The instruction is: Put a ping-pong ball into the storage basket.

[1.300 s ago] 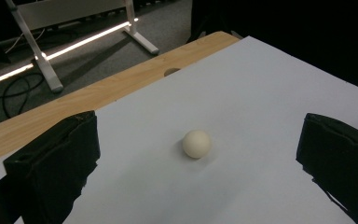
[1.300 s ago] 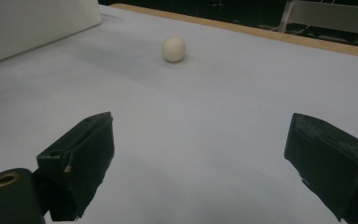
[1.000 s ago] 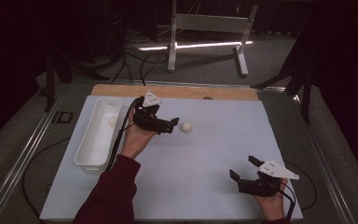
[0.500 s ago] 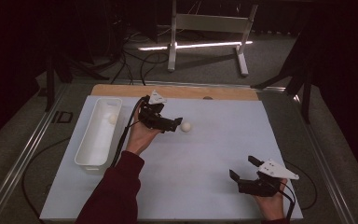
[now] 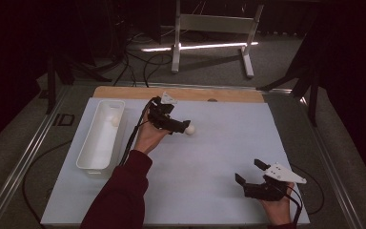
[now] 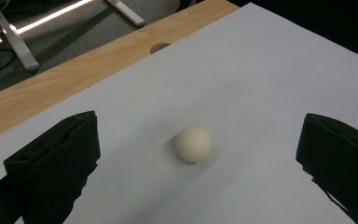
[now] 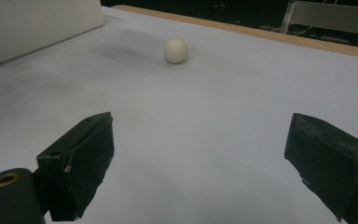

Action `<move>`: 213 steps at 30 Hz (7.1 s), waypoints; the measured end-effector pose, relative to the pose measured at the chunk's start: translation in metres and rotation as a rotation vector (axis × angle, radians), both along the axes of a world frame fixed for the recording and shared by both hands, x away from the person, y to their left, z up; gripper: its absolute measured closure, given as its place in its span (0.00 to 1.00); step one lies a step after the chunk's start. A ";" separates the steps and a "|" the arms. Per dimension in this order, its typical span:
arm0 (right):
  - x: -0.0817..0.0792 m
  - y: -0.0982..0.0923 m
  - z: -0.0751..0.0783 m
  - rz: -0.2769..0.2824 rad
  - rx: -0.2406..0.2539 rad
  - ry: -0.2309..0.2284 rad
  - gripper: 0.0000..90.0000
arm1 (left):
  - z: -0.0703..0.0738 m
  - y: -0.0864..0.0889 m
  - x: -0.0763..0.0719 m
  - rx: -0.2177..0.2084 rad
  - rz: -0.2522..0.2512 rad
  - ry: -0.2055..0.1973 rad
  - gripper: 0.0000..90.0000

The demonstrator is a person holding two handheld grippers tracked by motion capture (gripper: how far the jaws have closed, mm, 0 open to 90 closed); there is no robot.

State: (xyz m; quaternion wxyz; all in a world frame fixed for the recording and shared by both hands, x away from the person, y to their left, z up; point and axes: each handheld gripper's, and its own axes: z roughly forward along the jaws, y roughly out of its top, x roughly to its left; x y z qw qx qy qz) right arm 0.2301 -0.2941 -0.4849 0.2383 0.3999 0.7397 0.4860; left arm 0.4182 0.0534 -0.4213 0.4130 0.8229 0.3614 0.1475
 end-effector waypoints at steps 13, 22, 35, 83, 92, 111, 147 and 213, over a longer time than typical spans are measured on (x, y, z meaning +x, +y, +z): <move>0.000 -0.001 0.001 0.001 0.005 -0.001 0.09 | -0.012 -0.014 0.015 0.027 -0.005 0.057 0.01; 0.000 -0.002 0.001 -0.002 0.012 -0.002 0.09 | -0.020 -0.025 0.024 0.046 -0.011 0.085 0.01; -0.001 -0.004 0.001 -0.003 0.017 -0.004 0.09 | -0.042 -0.033 0.034 0.067 -0.011 0.140 0.01; 0.000 -0.006 0.001 -0.008 0.030 -0.001 0.09 | -0.091 -0.060 0.047 0.128 0.021 0.201 0.30; 0.000 -0.007 0.001 -0.008 0.025 0.003 0.09 | -0.095 -0.063 0.046 0.135 0.007 0.197 0.43; 0.000 -0.008 0.001 -0.012 0.023 0.002 0.09 | -0.096 -0.064 0.043 0.184 -0.007 0.189 0.57; 0.000 -0.005 0.001 -0.009 0.020 0.001 0.09 | -0.059 -0.057 0.030 0.182 -0.020 0.172 0.57; -0.001 -0.005 0.001 -0.008 0.025 -0.001 0.09 | 0.025 -0.048 0.002 0.143 -0.136 0.074 0.57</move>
